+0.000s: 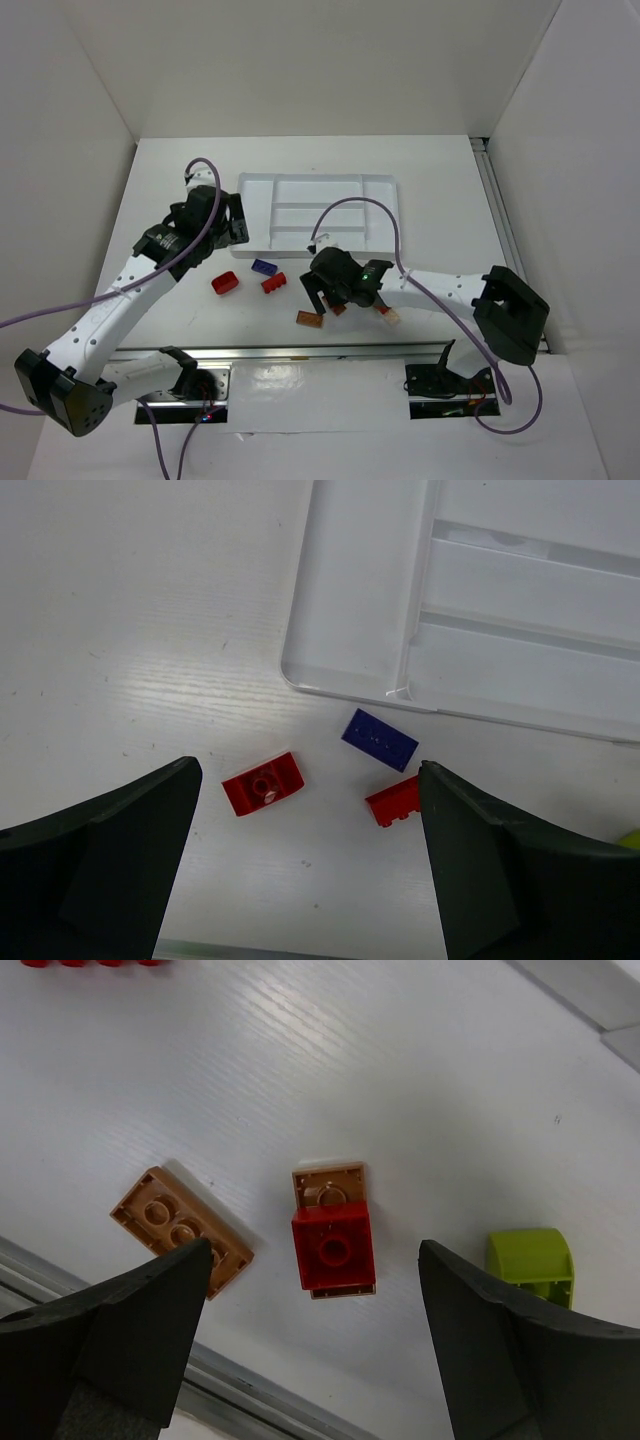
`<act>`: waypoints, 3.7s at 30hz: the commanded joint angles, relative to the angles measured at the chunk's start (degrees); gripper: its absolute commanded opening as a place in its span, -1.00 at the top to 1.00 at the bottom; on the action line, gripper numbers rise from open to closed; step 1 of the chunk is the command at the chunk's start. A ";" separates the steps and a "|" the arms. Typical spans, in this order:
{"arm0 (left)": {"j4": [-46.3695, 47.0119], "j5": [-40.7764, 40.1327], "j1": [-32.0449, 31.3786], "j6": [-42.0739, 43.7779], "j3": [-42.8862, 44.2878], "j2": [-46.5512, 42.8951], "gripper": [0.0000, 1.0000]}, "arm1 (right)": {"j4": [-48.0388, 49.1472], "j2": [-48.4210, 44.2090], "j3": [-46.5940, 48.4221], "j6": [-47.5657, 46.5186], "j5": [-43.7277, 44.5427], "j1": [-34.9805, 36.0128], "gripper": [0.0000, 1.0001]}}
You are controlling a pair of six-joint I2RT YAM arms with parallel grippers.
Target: Sort the legos into containers by color
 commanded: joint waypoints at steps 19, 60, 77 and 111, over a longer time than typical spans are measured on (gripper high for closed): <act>-0.34 -0.40 -0.16 -0.25 1.47 -0.56 -1.00 | 0.98 4.94 0.84 -0.62 2.30 0.01 -0.04; 32.36 85.20 -0.16 15.21 -10.39 -15.06 -0.87 | 10.46 -29.78 8.50 3.60 -28.37 -0.52 0.31; 37.72 91.45 -0.16 11.35 -11.53 -11.10 -0.71 | 13.37 -28.11 7.97 3.60 -33.03 -0.52 0.31; 19.63 60.04 -0.16 14.34 -3.98 -10.59 1.00 | -9.21 -20.40 19.11 2.54 24.23 -0.52 0.32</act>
